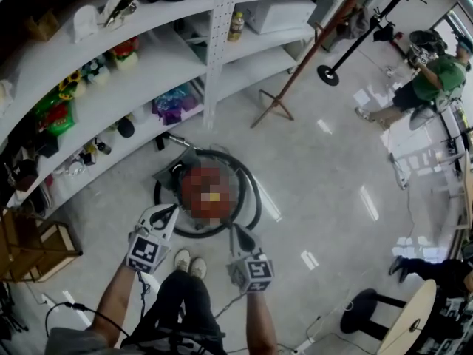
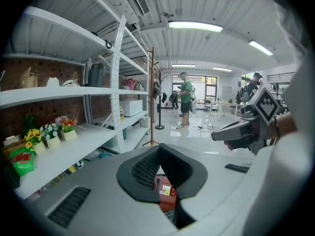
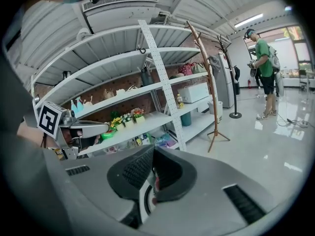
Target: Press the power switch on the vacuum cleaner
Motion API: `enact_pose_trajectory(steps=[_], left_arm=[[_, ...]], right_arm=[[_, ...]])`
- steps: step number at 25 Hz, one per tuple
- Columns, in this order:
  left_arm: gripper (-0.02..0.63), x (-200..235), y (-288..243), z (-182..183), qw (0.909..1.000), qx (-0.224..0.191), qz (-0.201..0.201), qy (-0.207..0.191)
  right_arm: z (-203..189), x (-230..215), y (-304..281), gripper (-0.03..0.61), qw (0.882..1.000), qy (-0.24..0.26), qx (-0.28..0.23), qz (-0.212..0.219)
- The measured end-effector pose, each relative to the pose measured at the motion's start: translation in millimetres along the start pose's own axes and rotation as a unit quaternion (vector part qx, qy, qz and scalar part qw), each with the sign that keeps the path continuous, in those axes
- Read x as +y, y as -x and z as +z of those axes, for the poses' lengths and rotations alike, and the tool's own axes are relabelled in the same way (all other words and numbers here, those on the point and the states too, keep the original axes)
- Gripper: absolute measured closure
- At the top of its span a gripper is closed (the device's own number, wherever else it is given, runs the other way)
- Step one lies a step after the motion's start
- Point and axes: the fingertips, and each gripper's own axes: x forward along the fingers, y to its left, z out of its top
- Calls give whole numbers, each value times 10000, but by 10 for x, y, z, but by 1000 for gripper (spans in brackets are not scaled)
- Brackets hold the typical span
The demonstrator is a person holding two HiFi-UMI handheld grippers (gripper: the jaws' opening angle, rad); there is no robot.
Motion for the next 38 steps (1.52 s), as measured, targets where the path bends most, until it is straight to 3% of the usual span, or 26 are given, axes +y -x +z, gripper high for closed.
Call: enact_pose_trajectory(steps=[9, 29, 35, 38], left_arm=[[607, 13, -315, -373, 9997, 103, 1, 236], [607, -164, -836, -1280, 9975, 535, -399, 248], [607, -182, -943, -1581, 9949, 660, -313, 698], [607, -177, -1007, -1709, 9948, 710, -311, 668]], right_arm=[[-429, -192, -317, 566, 9997, -117, 190, 15], [-1124, -574, -886, 566, 9982, -188, 566, 8], [-1400, -655, -1042, 566, 9971, -221, 721, 74], [-1503, -702, -1128, 566, 9967, -257, 763, 63]])
